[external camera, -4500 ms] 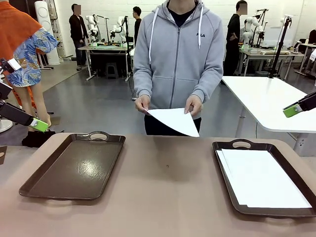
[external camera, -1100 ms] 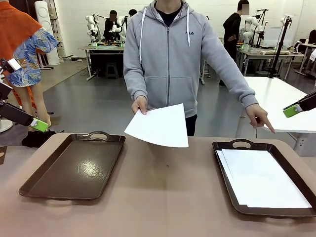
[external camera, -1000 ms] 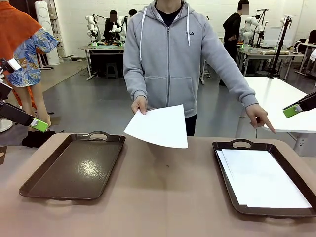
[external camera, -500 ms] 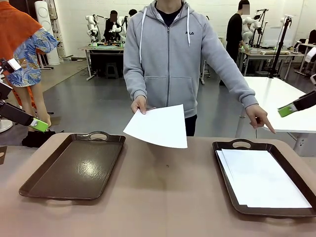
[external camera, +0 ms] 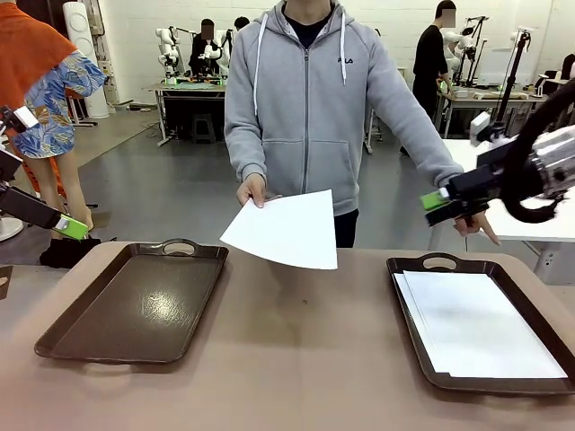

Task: Sort the A4 documents.
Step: Receive the A4 Paper.

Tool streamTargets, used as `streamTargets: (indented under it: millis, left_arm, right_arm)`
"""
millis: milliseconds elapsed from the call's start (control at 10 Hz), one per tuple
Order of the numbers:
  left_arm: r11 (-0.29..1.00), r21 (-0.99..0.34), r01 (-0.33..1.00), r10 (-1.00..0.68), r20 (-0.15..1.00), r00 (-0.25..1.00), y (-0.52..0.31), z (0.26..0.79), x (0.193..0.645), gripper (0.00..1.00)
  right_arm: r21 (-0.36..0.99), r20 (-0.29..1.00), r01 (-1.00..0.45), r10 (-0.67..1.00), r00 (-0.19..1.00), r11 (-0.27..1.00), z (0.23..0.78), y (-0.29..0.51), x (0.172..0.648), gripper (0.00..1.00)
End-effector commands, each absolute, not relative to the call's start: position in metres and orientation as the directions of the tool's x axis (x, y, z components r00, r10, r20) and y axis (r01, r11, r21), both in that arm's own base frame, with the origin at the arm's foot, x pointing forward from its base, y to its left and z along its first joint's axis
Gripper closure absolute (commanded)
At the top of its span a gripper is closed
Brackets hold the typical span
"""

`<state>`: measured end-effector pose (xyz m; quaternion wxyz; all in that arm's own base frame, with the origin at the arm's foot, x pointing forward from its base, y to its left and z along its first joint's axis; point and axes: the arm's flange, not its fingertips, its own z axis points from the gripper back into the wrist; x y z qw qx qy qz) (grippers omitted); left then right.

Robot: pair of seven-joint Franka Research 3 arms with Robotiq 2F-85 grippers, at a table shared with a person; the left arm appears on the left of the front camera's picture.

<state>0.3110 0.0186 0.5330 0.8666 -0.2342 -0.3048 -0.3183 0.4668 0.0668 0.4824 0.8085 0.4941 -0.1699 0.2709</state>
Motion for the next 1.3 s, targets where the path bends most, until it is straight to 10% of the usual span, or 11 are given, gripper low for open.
streamTargets:
  millis: [0,1200]
  left_arm:
    - [0.674,-0.218,0.706,-0.408,0.687,0.601,0.021,0.532,0.312,0.00]
    - [0.674,-0.218,0.706,-0.408,0.687,0.601,0.021,0.532,0.312,0.00]
  right_arm:
    - [0.865,0.391,-0.415,0.138,0.910,0.281,0.469,0.081,0.486,0.00]
    - [0.974,0.112,-0.123,0.068,0.991,0.191,0.376,0.201,0.528,0.00]
